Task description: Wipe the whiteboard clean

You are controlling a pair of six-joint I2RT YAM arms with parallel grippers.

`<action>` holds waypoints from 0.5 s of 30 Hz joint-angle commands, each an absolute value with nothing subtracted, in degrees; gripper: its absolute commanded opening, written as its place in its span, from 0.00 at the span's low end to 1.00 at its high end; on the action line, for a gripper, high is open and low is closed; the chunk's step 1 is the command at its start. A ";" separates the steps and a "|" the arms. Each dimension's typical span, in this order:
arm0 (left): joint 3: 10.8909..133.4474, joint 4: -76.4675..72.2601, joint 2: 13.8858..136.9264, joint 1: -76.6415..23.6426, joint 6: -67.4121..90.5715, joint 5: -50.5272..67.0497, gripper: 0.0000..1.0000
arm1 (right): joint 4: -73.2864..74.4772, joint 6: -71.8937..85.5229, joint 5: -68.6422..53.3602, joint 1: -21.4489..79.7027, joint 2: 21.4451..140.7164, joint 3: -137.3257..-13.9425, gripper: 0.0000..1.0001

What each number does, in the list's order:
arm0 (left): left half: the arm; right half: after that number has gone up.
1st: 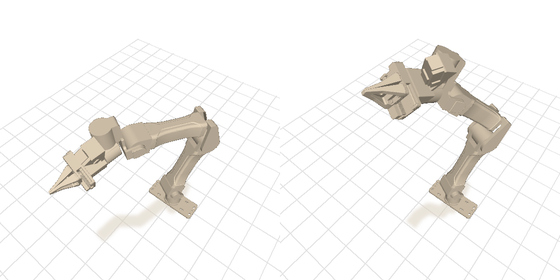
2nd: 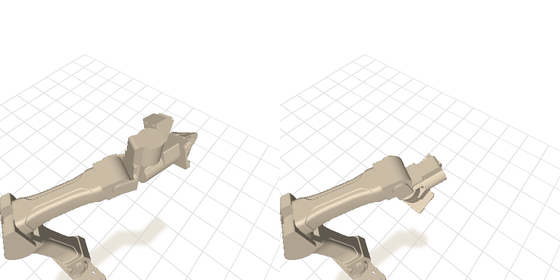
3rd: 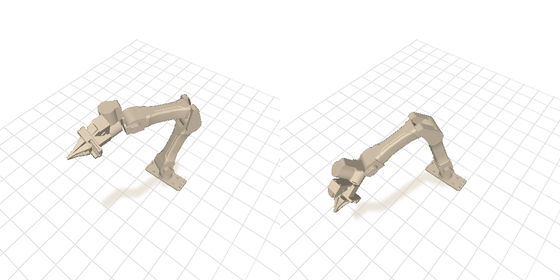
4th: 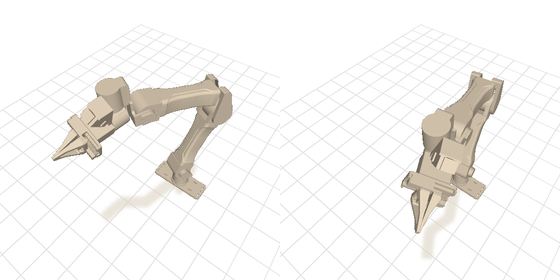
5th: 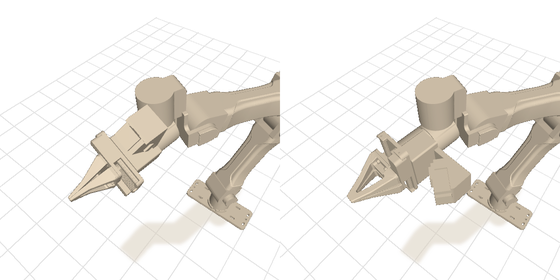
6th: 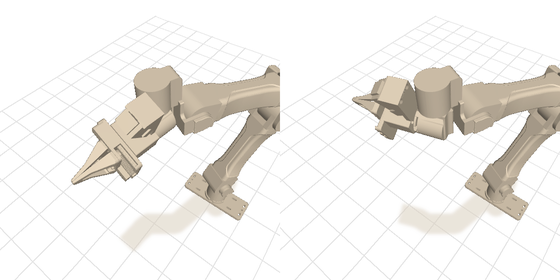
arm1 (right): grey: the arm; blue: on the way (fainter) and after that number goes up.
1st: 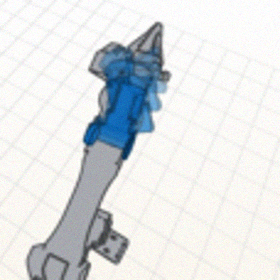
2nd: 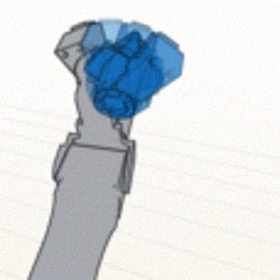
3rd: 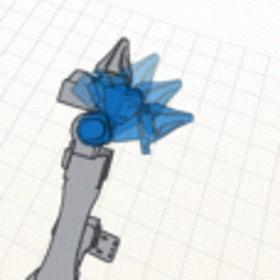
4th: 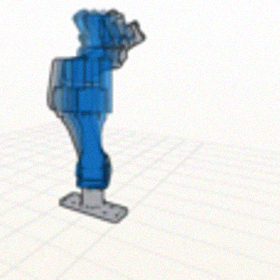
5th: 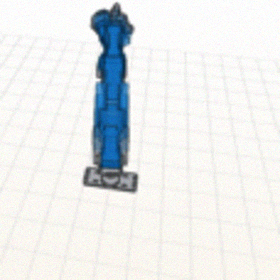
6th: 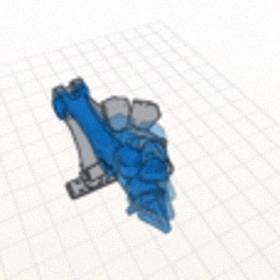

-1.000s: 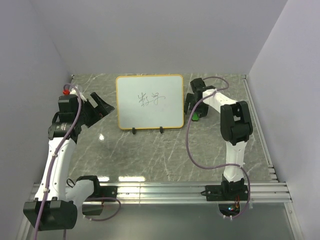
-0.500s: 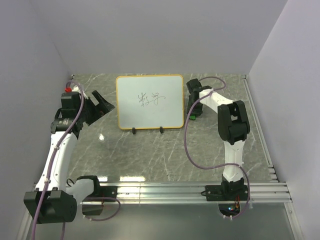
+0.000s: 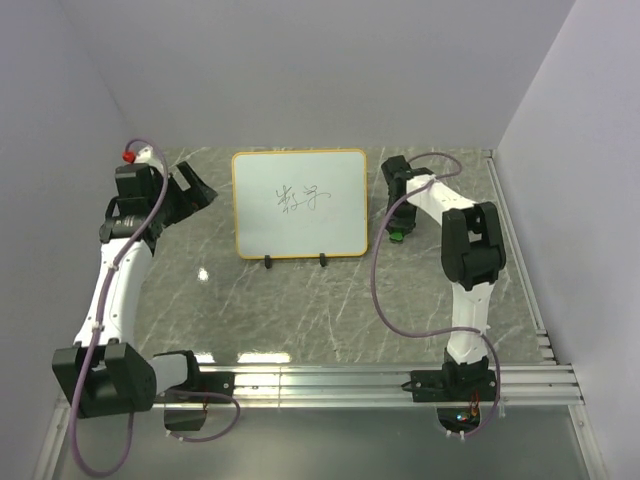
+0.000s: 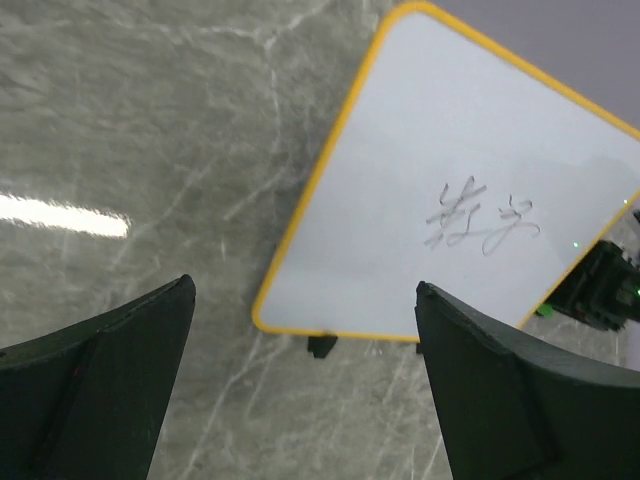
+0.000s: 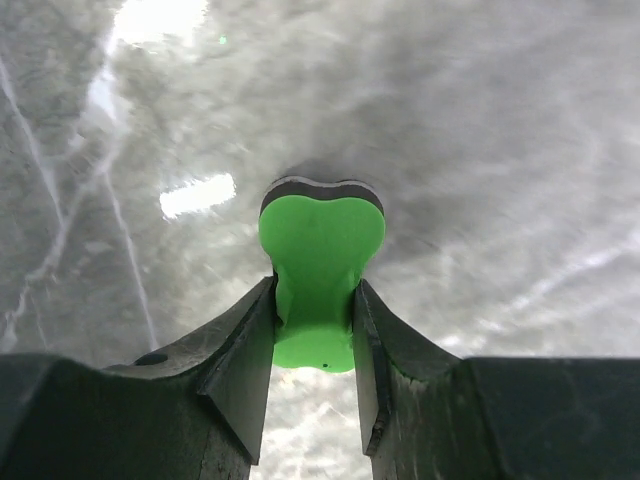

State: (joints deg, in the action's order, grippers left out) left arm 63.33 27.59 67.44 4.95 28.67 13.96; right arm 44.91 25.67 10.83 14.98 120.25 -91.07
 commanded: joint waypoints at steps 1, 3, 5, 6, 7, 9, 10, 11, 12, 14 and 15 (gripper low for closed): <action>64.61 17.96 69.60 9.91 25.66 18.60 0.98 | 48.86 26.54 12.22 14.32 112.77 -93.51 0.00; 61.63 9.90 70.66 13.25 26.71 23.35 0.98 | 50.18 27.51 11.95 14.50 109.62 -94.21 0.00; 59.69 4.16 72.24 15.02 28.38 31.70 0.97 | 51.06 29.26 12.92 14.76 106.98 -94.57 0.00; 57.76 0.65 74.42 16.07 29.26 34.25 0.97 | 50.98 29.62 12.92 15.29 104.27 -94.66 0.00; 56.79 -6.17 75.66 16.26 30.66 37.06 0.97 | 50.72 29.79 12.40 15.81 102.93 -94.75 0.00; 51.72 -16.38 77.69 16.09 32.60 42.26 0.96 | 50.10 30.58 11.96 18.52 100.04 -95.53 0.00; 49.50 -28.18 79.17 16.00 34.17 44.10 0.95 | 49.75 30.59 11.43 19.76 99.32 -95.80 0.00; 47.66 -31.87 80.23 16.00 36.28 47.51 0.96 | 49.22 30.93 11.16 21.52 98.71 -97.19 0.00; 48.07 -33.47 81.64 16.17 36.30 49.29 0.96 | 49.04 31.02 11.08 23.19 98.70 -98.08 0.00; 49.30 -41.51 87.87 16.08 39.70 53.93 0.93 | 49.22 31.64 11.60 27.85 99.66 -100.80 0.00; 50.52 -45.23 92.50 16.08 41.55 58.05 0.91 | 49.31 31.81 11.34 29.08 101.23 -103.86 0.00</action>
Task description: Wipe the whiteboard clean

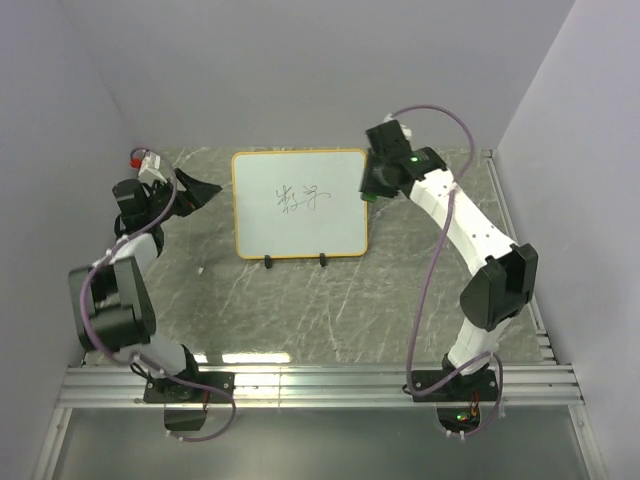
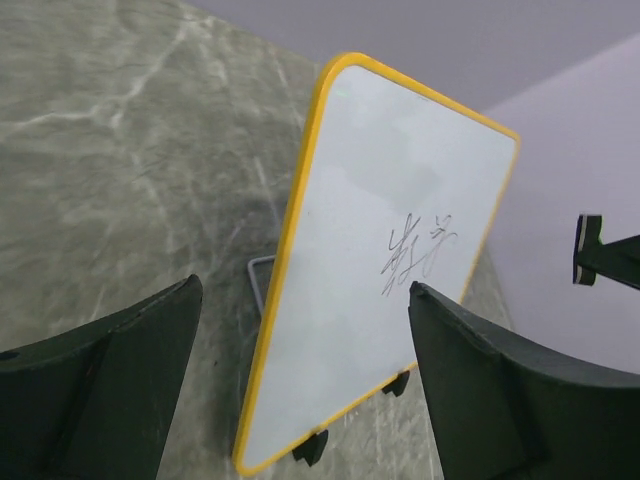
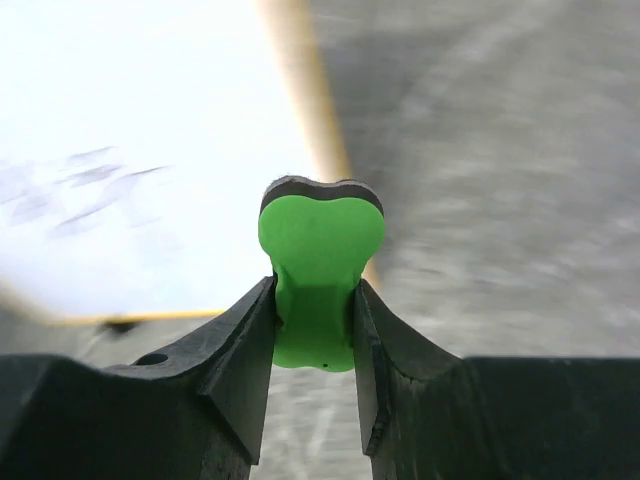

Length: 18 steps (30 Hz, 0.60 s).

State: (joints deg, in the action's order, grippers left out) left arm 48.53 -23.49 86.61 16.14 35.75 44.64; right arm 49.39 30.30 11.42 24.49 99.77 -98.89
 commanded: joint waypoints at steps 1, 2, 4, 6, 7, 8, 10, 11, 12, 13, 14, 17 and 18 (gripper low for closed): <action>51.32 -48.13 94.64 16.08 45.66 59.66 0.90 | 49.65 32.43 11.08 30.83 102.21 -105.63 0.00; 52.29 -55.04 96.66 16.08 48.05 60.37 0.88 | 50.35 32.87 10.99 31.46 104.65 -109.56 0.00; 53.17 -61.66 101.59 16.17 54.36 60.99 0.84 | 52.20 33.75 10.64 32.25 107.65 -114.32 0.00; 55.97 -71.92 107.19 16.00 59.56 63.18 0.83 | 55.27 34.80 10.90 33.13 111.52 -121.18 0.00; 57.20 -76.42 109.31 15.82 65.85 64.15 0.82 | 56.33 35.07 10.99 33.48 112.58 -123.03 0.00; 59.65 -80.38 111.42 15.65 69.14 65.03 0.82 | 56.60 35.07 11.16 34.18 114.07 -125.57 0.00; 62.04 -91.90 117.49 15.12 78.69 66.61 0.80 | 57.04 35.33 11.95 35.06 115.31 -127.35 0.00; 63.70 -95.33 119.25 15.03 81.62 66.71 0.80 | 57.13 35.68 11.87 35.59 116.18 -128.05 0.00; 64.59 -100.84 122.05 14.68 84.17 66.88 0.80 | 57.22 35.94 11.95 35.77 116.63 -128.40 0.00; 65.21 -103.68 123.21 14.42 88.38 66.80 0.80 | 57.30 36.64 12.30 36.03 116.98 -128.50 0.00; 66.43 -106.67 125.22 13.98 90.33 66.88 0.78 | 57.39 36.82 12.48 36.73 117.59 -128.58 0.00; 67.58 -106.52 126.38 12.84 90.27 67.58 0.78 | 56.87 37.09 13.01 37.88 118.91 -129.54 0.00; 67.94 -106.52 127.17 12.14 90.26 67.76 0.78 | 56.95 37.09 13.09 38.40 119.35 -129.99 0.00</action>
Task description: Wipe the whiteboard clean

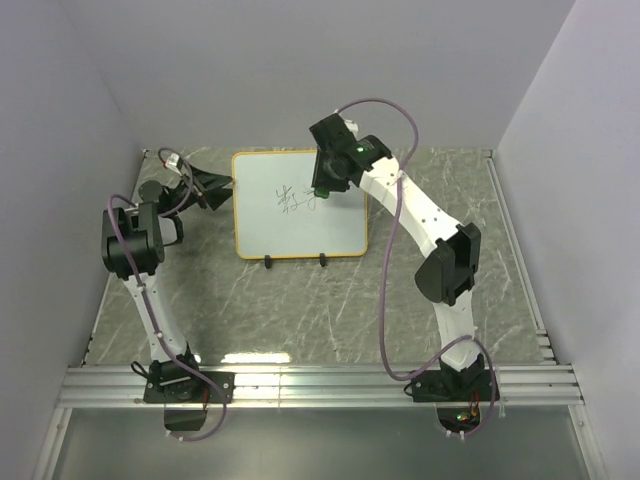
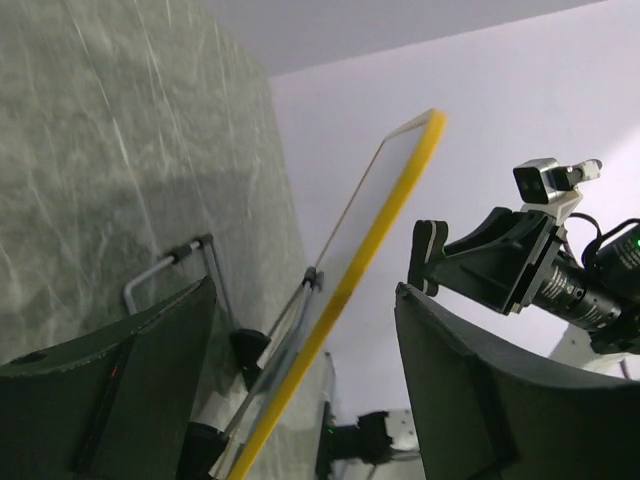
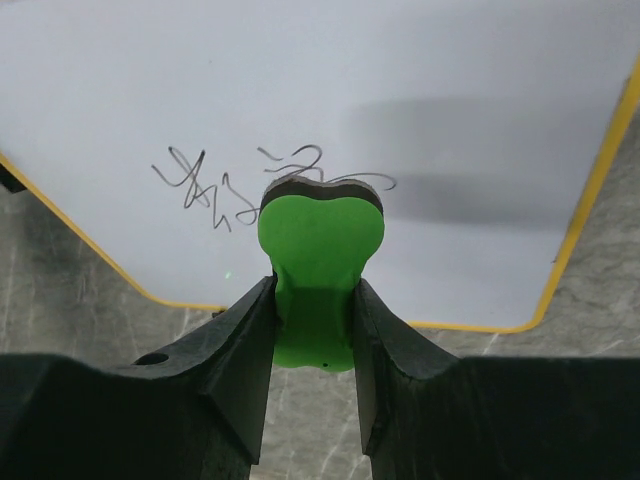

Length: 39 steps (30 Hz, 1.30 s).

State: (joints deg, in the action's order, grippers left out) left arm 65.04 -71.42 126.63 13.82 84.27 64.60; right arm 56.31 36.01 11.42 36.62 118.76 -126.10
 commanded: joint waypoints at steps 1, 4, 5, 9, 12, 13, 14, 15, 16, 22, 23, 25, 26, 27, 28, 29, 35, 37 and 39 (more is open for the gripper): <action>68.46 -106.61 127.70 11.78 90.96 67.94 0.78 | 57.21 37.00 13.27 38.67 119.79 -130.43 0.00; 69.43 -106.44 128.14 10.02 90.27 68.47 0.76 | 57.04 37.18 14.06 39.20 121.02 -130.70 0.00; 69.52 -105.48 127.97 9.76 90.00 68.47 0.75 | 57.13 37.26 14.32 39.37 121.46 -130.43 0.00; 67.77 -100.13 125.26 9.93 85.80 67.94 0.71 | 56.87 37.70 15.64 39.73 122.08 -129.11 0.00; 66.54 -90.40 122.88 10.11 78.16 67.33 0.70 | 56.08 37.71 16.87 39.81 122.43 -127.45 0.00; 66.27 -88.70 122.44 10.02 75.18 66.89 0.70 | 55.64 37.79 17.31 39.81 122.52 -127.01 0.00; 66.01 -86.85 122.17 9.93 73.67 66.45 0.69 | 55.37 37.79 17.75 39.81 122.78 -126.31 0.00; 65.83 -82.49 121.56 9.93 72.09 66.01 0.67 | 55.11 37.79 18.71 39.81 122.87 -125.95 0.00; 65.92 -80.35 121.20 9.76 68.59 65.31 0.64 | 54.85 37.88 19.33 39.81 123.22 -125.86 0.00; 66.80 -68.04 119.18 8.52 59.24 64.52 0.49 | 53.18 40.07 24.24 39.81 125.59 -124.29 0.00; 66.71 -67.51 119.09 8.35 58.98 64.51 0.48 | 52.65 40.51 24.78 39.81 125.68 -123.58 0.00; 66.36 -65.84 118.30 8.17 56.70 63.90 0.44 | 49.85 41.39 26.10 39.81 125.42 -121.56 0.00; 66.62 -62.52 117.95 7.91 55.38 63.64 0.43 | 48.62 41.83 26.80 39.81 124.90 -119.12 0.00; 66.71 -60.84 117.78 7.65 52.85 63.46 0.42 | 47.39 42.10 27.24 39.81 124.54 -117.70 0.00; 66.88 -59.34 117.60 7.39 51.34 63.28 0.41 | 45.20 42.88 27.77 39.73 124.19 -116.38 0.00; 67.23 -55.58 117.25 6.77 49.85 62.85 0.41 | 44.48 43.59 28.99 39.73 123.67 -114.28 0.00; 67.76 -52.20 118.29 5.80 45.26 61.70 0.27 | 37.98 46.67 33.13 39.29 120.59 -105.92 0.00; 67.33 -53.52 118.48 5.80 45.70 61.26 0.15 | 34.39 46.93 34.27 39.37 119.54 -102.50 0.00; 66.97 -52.74 118.30 5.80 44.22 60.82 0.03 | 32.44 47.11 34.28 39.29 119.44 -101.34 0.00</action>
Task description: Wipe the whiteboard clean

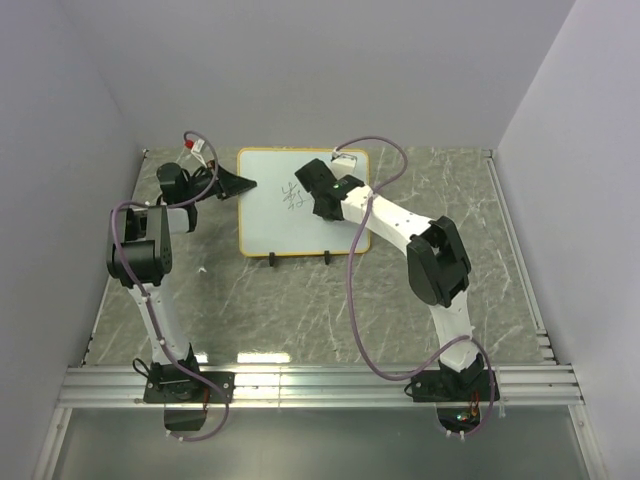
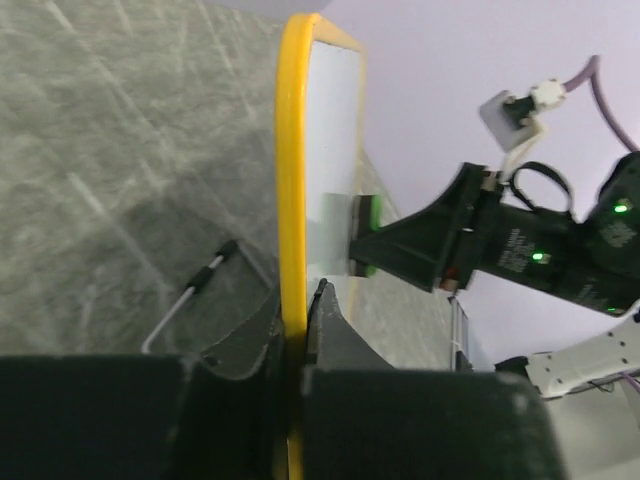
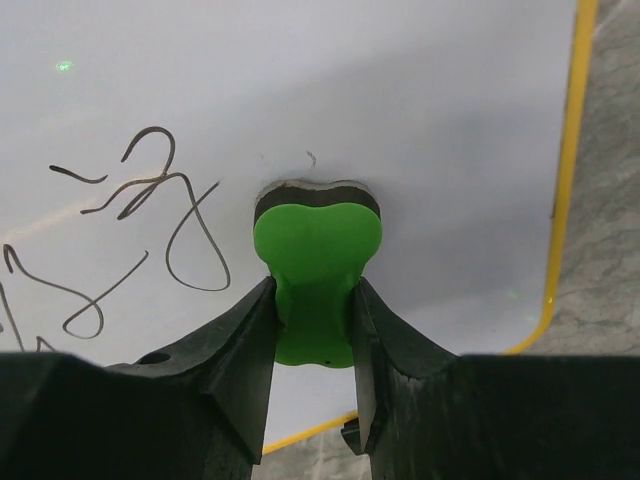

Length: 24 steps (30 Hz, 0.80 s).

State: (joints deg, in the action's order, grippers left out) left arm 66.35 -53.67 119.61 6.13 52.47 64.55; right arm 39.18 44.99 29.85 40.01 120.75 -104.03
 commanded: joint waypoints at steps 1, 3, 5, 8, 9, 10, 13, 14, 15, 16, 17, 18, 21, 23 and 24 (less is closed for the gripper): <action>66.54 -52.13 118.21 5.89 43.43 60.47 0.01 | 31.30 47.20 34.28 39.29 120.14 -101.25 0.00; 66.27 -51.59 117.95 5.80 42.11 60.29 0.01 | 31.03 47.98 33.84 39.29 121.28 -102.21 0.00; 65.13 -52.73 117.86 5.71 42.19 60.47 0.00 | 29.98 48.34 32.70 39.37 123.30 -104.06 0.00; 63.46 -51.77 117.25 5.54 40.96 59.42 0.00 | 27.60 48.95 29.98 39.73 126.03 -107.39 0.00; 63.02 -51.16 116.99 5.54 39.48 59.07 0.00 | 27.08 48.96 29.27 40.16 126.82 -108.53 0.00; 61.97 -50.11 116.63 5.45 38.59 58.54 0.00 | 26.55 49.04 28.22 40.34 128.48 -111.42 0.00; 59.78 -48.96 115.93 5.27 36.30 57.31 0.00 | 27.16 49.31 27.34 42.09 132.43 -118.79 0.00; 59.07 -50.09 116.01 5.36 36.39 56.87 0.00 | 27.25 49.48 26.90 42.62 133.41 -120.48 0.00; 58.45 -51.92 116.02 5.27 37.87 56.95 0.00 | 27.25 49.83 26.37 43.15 134.46 -121.98 0.00; 57.66 -52.81 115.84 5.45 38.32 56.87 0.00 | 27.07 50.18 25.93 44.29 136.39 -124.60 0.00; 57.66 -52.56 115.40 5.36 37.97 56.26 0.00 | 27.16 50.62 25.41 44.99 137.36 -125.67 0.00; 57.74 -50.47 115.40 5.36 36.92 55.29 0.00 | 27.33 51.84 24.53 45.52 138.24 -126.64 0.00; 58.80 -49.14 115.66 5.45 36.22 55.20 0.00 | 27.86 54.39 22.95 47.63 140.53 -128.14 0.00; 58.71 -48.51 115.32 5.36 35.77 55.11 0.00 | 28.12 55.45 22.59 48.86 140.54 -126.39 0.00; 58.45 -48.95 115.23 5.36 35.95 55.11 0.00 | 28.12 56.33 22.59 49.22 140.28 -125.17 0.00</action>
